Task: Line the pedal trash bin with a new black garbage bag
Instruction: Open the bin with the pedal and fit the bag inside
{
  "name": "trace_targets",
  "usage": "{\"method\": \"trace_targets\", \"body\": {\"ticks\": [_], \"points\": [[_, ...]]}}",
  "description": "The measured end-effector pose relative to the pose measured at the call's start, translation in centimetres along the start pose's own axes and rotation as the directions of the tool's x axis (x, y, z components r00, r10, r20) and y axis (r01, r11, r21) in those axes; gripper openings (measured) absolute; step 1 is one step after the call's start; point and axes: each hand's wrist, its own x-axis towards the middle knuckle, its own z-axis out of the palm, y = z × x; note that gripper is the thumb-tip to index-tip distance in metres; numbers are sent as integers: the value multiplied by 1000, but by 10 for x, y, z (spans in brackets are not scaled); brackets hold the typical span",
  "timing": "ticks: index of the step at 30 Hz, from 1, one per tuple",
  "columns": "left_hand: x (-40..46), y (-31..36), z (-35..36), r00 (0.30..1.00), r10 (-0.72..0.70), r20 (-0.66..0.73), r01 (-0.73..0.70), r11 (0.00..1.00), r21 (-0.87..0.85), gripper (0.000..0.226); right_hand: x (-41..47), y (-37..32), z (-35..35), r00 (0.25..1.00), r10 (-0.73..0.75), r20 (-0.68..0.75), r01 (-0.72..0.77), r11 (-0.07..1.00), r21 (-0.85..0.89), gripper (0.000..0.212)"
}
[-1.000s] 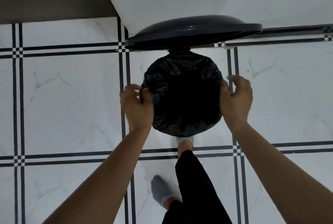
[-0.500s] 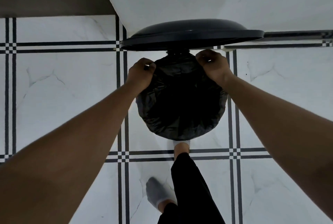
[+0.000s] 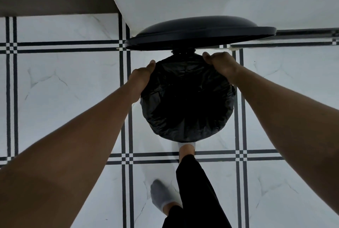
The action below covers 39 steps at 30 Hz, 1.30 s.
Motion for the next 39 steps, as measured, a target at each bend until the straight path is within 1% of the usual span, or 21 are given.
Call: {"method": "trace_targets", "body": {"ticks": [2, 4, 6, 7, 9, 12, 14, 17, 20, 21, 22, 24, 26, 27, 30, 32, 34, 35, 36, 38, 39], "points": [[-2, -1, -3, 996, -44, 81, 55, 989, -138, 72, -1, 1, 1, 1000, 14, 17, -15, 998, 59, 63], [-4, -1, -6, 990, -31, 136, 57, 980, -192, 64, 2, 4, -2, 998, 55, 29, -59, 989, 135, 73], [-6, -1, -7, 986, -21, 163, 55, 978, -203, 51, 10, 13, -6, 989, 143, 42, -149, 965, 214, 96], [-6, -2, -8, 988, -27, 153, 57, 979, -197, 49, 17, 18, -5, 980, 192, 48, -198, 948, 251, 108], [-7, -4, -8, 990, -52, 130, 73, 983, -166, 54, 19, 20, -4, 969, 241, 58, -247, 922, 298, 122], [-9, -4, -11, 981, -107, 162, 135, 976, -173, 75, 19, 21, -2, 960, 264, 89, -279, 906, 320, 129], [-8, -3, -13, 975, -125, 182, 159, 970, -186, 82, 20, 23, -1, 955, 255, 153, -293, 895, 338, 127], [-14, 0, -12, 982, -114, 150, 143, 970, -197, 67, 6, 13, -5, 954, 252, 159, -294, 883, 366, 123], [-21, -1, -8, 991, -96, 93, 113, 972, -208, 58, -17, 7, -13, 966, 223, 134, -260, 862, 436, 101], [-23, -3, -8, 996, -85, 38, 91, 970, -225, 58, -27, 6, -16, 972, 217, 90, -234, 851, 469, 87], [-25, -6, -8, 996, -83, -40, 70, 964, -256, 58, -37, 8, -17, 973, 229, 13, -205, 844, 496, 69], [-28, -16, -9, 975, -138, -173, 70, 933, -353, 65, -58, 19, -16, 931, 309, -196, -161, 826, 540, 40], [-35, -34, -6, 951, -213, -223, 93, 888, -451, 69, -79, 33, -6, 865, 387, -318, -157, 812, 562, 25], [-41, -43, -1, 944, -252, -213, 121, 865, -486, 64, -88, 41, 1, 851, 411, -326, -165, 800, 576, 23], [-61, -66, 16, 931, -352, -93, 245, 795, -555, 35, -101, 57, 20, 833, 482, -272, -224, 743, 631, 20], [-72, -72, 24, 931, -363, -17, 287, 764, -578, 31, -101, 59, 25, 826, 502, -257, -230, 716, 659, 21], [-75, -74, 28, 934, -358, -7, 283, 749, -599, 33, -99, 60, 24, 803, 546, -241, -253, 677, 691, 26], [-77, -74, 27, 934, -358, -12, 279, 747, -604, 33, -99, 61, 21, 790, 577, -206, -288, 647, 706, 27], [-76, -75, 27, 932, -363, -9, 283, 740, -610, 32, -98, 63, 19, 789, 597, -145, -321, 601, 732, 28], [-76, -78, 26, 928, -372, 14, 298, 719, -628, 28, -99, 66, 14, 803, 595, 39, -377, 457, 806, 39], [-76, -80, 25, 927, -374, 28, 304, 708, -637, 25, -101, 65, 12, 805, 583, 111, -395, 386, 834, 41]]}}
